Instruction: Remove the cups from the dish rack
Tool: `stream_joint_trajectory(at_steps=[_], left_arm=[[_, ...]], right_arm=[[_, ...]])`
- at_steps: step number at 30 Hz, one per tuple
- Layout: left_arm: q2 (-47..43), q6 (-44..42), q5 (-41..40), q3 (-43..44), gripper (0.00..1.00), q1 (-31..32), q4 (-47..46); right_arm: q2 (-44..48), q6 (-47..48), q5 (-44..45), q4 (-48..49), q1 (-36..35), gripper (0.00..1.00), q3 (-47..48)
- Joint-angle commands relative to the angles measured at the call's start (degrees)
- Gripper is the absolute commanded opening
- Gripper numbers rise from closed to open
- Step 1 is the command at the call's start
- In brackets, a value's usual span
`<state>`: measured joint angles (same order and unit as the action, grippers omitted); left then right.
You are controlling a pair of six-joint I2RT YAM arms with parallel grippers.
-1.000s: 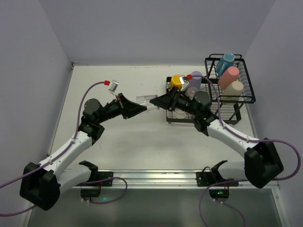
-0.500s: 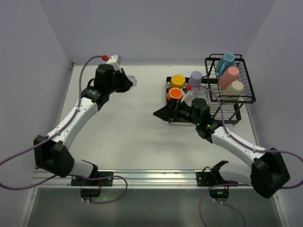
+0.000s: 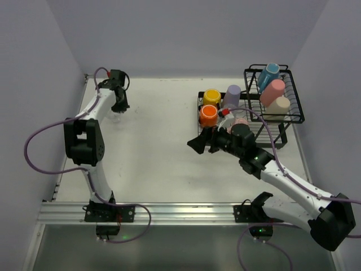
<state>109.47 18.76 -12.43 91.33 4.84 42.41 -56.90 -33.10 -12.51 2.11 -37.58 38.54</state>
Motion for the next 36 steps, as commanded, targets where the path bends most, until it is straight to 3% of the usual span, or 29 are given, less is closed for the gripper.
stream_joint_trajectory(at_steps=[1,8,11,17,24,25,26,28,33,36], left_arm=[[2.76,-3.73,-3.74,7.1,0.0,-1.94,4.78],[10.75,-4.88,-2.43,14.92,0.0,-4.31,8.3],[12.42,-5.23,-1.81,16.68,0.05,-4.84,9.35],[12.88,-5.84,-2.87,16.69,0.28,-4.84,8.92],[10.33,-5.76,-3.57,15.9,0.43,-6.69,7.25],[9.02,-5.58,-3.74,15.81,0.5,-6.6,6.81],[8.22,-5.32,-3.66,15.55,0.77,-6.6,5.76],[4.9,-4.61,-2.78,15.28,0.97,-6.69,4.44],[-6.61,-3.47,0.12,8.44,1.0,-5.46,-7.32],[-15.58,-4.96,-2.6,1.94,1.0,0.94,-14.53]], right_arm=[[0.39,2.34,2.49,-1.06,-0.65,0.99,0.48],[-0.92,2.69,3.2,-1.05,-1.7,0.99,0.92],[-1.71,2.87,3.46,-1.14,-1.88,0.99,1.18],[-2.6,3.13,4.42,-1.14,-2.32,0.99,1.44],[-2.25,4.01,6.01,-1.58,-2.32,0.99,1.53],[-2.16,4.27,6.27,-1.67,-2.23,0.99,1.53],[-1.98,4.54,6.53,-1.76,-2.32,0.99,1.53],[-1.63,4.89,8.2,-1.93,-2.32,0.99,1.45],[-0.58,6.03,12.33,-7.55,-2.32,0.97,4.08],[0.65,6.12,15.14,-8.52,-2.23,0.92,5.13]])
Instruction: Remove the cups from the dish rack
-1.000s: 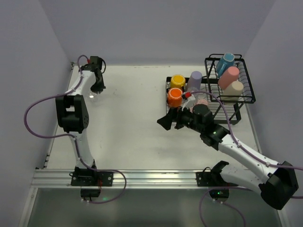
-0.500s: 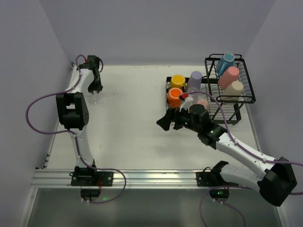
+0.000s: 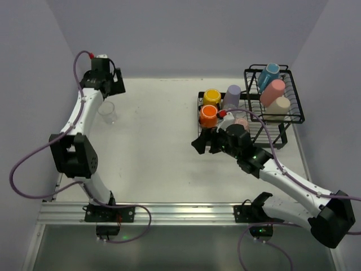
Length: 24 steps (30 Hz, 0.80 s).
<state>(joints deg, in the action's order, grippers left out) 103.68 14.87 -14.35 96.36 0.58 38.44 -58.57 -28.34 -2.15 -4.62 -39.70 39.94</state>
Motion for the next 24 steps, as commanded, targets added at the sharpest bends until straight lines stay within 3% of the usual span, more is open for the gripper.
stream_joint_trajectory(at_steps=[1,9,13,16,24], left_arm=[[-14.16,-1.07,0.54,-7.02,1.0,8.18,-13.71],[-33.87,7.88,31.01,-30.5,1.0,14.18,-27.79],[-44.06,8.42,36.84,-42.01,1.0,15.33,-33.33],[-48.99,7.63,40.18,-46.85,1.0,15.33,-34.74],[-54.9,3.94,44.05,-50.21,1.0,15.42,-33.69]], right_arm=[[1.79,1.53,7.05,-2.14,-0.2,0.9,4.09],[-7.52,6.01,20.33,-8.21,0.06,0.77,11.9],[-12.61,7.86,23.68,-9.26,1.21,0.76,16.82],[-17.45,9.88,27.19,-10.4,2.35,0.82,21.38],[-26.59,13.75,35.01,-11.81,5.51,0.8,30.45]])
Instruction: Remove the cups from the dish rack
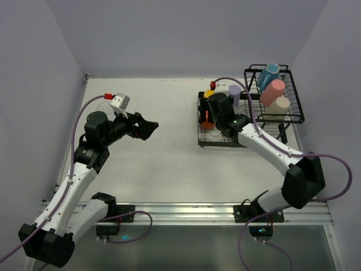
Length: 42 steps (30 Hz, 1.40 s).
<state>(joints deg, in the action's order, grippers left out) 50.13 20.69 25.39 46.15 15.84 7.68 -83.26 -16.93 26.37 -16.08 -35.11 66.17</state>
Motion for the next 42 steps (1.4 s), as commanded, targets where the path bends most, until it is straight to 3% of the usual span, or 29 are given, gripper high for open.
stream_joint_trajectory(at_steps=[1,8,15,28,42], left_arm=[[-2.31,-1.88,4.58,0.17,1.0,0.07,-2.85],[-5.74,-3.28,2.13,-0.62,1.0,3.93,-1.0],[-7.5,-4.87,-3.76,0.08,1.0,10.79,2.16],[-8.29,-6.45,-7.72,0.43,1.0,22.57,4.44],[-8.12,-7.94,-11.59,0.78,1.0,26.18,5.68]], right_arm=[[-3.56,2.34,9.28,-0.71,1.1,0.78,5.62],[-10.59,-0.55,14.31,-1.06,3.73,0.61,10.82],[-14.02,-6.27,19.58,-3.17,6.46,0.54,12.75],[-18.95,-13.39,16.96,-4.23,9.97,0.78,13.45],[-23.25,-14.71,15.47,-4.14,11.91,0.82,14.07]])
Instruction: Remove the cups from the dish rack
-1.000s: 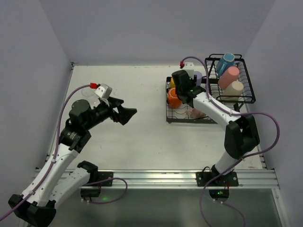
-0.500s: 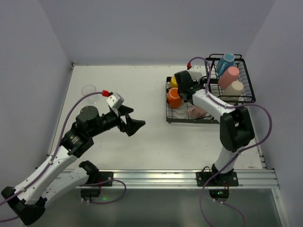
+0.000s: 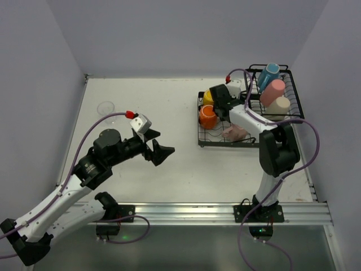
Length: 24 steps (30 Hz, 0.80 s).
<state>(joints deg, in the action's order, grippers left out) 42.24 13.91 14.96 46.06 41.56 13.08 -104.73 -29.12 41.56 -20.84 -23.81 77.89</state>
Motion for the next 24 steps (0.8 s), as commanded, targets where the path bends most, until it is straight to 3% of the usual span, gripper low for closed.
stream_joint_trajectory(at_steps=[1,8,15,24], left_arm=[[-0.23,-1.17,-1.25,0.87,1.0,0.45,0.28],[0.21,-1.34,-2.39,0.78,1.0,0.45,0.37],[0.91,-1.43,-3.09,0.78,1.0,0.36,0.54],[2.41,-0.12,-3.27,1.13,1.0,0.19,-0.42]], right_arm=[[-1.97,-2.52,-0.07,0.63,0.7,0.82,2.62],[-3.03,-2.25,-2.19,2.03,1.66,0.77,2.8],[-0.4,-1.12,0.01,4.57,1.31,0.51,0.17],[10.14,3.54,4.58,8.01,-1.85,0.47,-3.0]])
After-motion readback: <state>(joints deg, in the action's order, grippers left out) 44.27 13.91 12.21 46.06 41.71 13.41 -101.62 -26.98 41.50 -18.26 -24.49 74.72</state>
